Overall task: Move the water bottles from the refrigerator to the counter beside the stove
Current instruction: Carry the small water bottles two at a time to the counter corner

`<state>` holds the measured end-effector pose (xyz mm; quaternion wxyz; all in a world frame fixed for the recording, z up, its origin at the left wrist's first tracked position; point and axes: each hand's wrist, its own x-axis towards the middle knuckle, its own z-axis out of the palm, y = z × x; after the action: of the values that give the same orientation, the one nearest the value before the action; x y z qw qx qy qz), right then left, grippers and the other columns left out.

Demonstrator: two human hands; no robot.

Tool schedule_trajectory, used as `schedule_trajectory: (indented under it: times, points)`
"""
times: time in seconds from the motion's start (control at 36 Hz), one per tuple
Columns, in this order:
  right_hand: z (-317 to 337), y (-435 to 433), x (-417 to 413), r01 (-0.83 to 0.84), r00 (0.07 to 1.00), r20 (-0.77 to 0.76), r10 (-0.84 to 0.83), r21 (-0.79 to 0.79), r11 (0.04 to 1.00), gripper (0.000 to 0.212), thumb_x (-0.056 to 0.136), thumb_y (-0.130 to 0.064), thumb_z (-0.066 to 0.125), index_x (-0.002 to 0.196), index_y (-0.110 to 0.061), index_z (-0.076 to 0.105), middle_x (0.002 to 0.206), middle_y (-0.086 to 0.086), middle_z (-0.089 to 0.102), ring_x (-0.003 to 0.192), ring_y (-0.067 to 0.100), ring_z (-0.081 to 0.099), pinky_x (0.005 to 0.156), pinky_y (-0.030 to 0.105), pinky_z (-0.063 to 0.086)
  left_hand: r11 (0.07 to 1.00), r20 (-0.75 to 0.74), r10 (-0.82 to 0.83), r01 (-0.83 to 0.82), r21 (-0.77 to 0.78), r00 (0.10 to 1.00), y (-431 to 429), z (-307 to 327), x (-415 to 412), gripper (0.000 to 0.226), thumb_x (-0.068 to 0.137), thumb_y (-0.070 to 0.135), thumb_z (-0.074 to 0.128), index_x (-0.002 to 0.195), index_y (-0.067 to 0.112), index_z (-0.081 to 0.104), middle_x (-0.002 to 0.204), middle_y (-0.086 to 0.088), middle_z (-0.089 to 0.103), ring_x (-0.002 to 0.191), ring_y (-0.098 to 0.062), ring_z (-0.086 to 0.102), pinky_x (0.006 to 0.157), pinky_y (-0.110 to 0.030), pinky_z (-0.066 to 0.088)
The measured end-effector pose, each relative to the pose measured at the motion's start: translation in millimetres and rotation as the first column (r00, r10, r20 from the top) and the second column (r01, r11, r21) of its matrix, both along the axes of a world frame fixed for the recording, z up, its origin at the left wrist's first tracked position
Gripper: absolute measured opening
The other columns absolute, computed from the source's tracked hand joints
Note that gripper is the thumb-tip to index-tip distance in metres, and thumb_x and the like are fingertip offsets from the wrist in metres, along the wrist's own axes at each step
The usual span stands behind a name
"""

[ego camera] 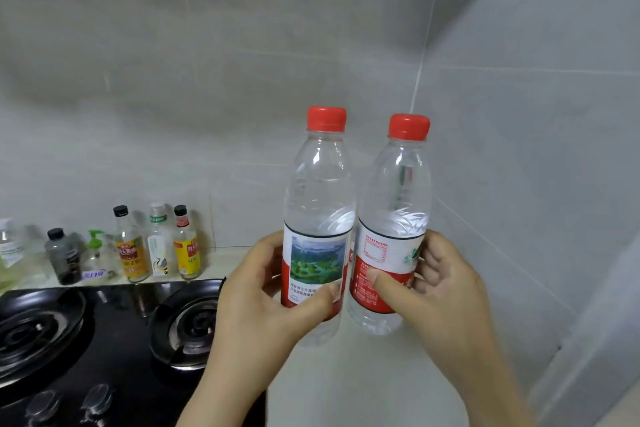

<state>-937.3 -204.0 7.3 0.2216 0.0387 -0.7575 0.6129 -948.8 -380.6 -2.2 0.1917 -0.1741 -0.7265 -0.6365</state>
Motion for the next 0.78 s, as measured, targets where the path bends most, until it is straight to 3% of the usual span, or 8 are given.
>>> schedule_trajectory:
  times: [0.11, 0.22, 0.36, 0.61, 0.78]
  points:
    - [2.9, -4.0, -17.3, 0.022, 1.0, -0.011, -0.022, 0.01, 1.0, 0.042, 0.066, -0.006, 0.077, 0.094, -0.034, 0.063, 0.09, -0.022, 0.072, 0.085, 0.001, 0.07, 0.065, 0.017, 0.055, 0.999, 0.013, -0.034, 0.034, -0.014, 0.999, -4.0, -0.7, -26.9, 0.048, 0.055, 0.025, 0.079, 0.1, 0.034, 0.065, 0.093, 0.015, 0.073, 0.085, -0.004, 0.07, 0.07, -0.013, 0.052]
    - [1.6, -5.8, -32.3, 0.047, 0.999, -0.009, -0.047, 0.012, 0.999, 0.044, 0.067, -0.001, 0.077, 0.094, -0.034, 0.063, 0.089, -0.023, 0.072, 0.085, 0.0, 0.07, 0.065, 0.016, 0.054, 0.997, 0.033, -0.073, 0.074, -0.021, 0.997, -5.3, -3.3, -48.8, 0.051, 0.053, 0.035, 0.077, 0.102, 0.033, 0.065, 0.095, 0.013, 0.073, 0.086, -0.006, 0.07, 0.072, -0.017, 0.053]
    - [-4.0, -1.4, -52.5, 0.077, 0.997, 0.01, -0.077, 0.025, 0.997, 0.045, 0.064, -0.008, 0.078, 0.096, -0.035, 0.063, 0.091, -0.023, 0.072, 0.086, 0.001, 0.069, 0.068, 0.019, 0.055, 0.997, 0.068, -0.081, 0.082, -0.006, 0.994, 0.2, -8.5, -71.2, 0.047, 0.056, 0.02, 0.079, 0.1, 0.031, 0.065, 0.091, 0.013, 0.073, 0.084, -0.005, 0.07, 0.067, -0.012, 0.051]
    - [-9.9, 24.5, -99.4, 0.068, 0.997, 0.031, -0.069, 0.017, 0.998, 0.046, 0.065, -0.005, 0.079, 0.096, -0.035, 0.063, 0.088, -0.026, 0.071, 0.083, -0.003, 0.069, 0.064, 0.012, 0.053, 0.999, 0.103, -0.035, 0.036, -0.009, 0.994, 26.6, -13.3, -113.2, 0.047, 0.055, 0.019, 0.079, 0.097, 0.031, 0.065, 0.088, 0.013, 0.073, 0.081, -0.006, 0.07, 0.063, -0.011, 0.05]
    - [-9.4, 53.1, -136.8, 0.014, 1.0, 0.013, -0.014, 0.052, 0.999, 0.043, 0.066, -0.004, 0.077, 0.094, -0.033, 0.064, 0.088, -0.023, 0.072, 0.082, -0.002, 0.069, 0.065, 0.012, 0.052, 0.999, 0.107, 0.032, -0.029, -0.035, 0.994, 55.0, -13.4, -141.1, 0.05, 0.061, -0.001, 0.083, 0.097, 0.029, 0.064, 0.085, 0.013, 0.073, 0.078, -0.005, 0.069, 0.062, -0.01, 0.05]
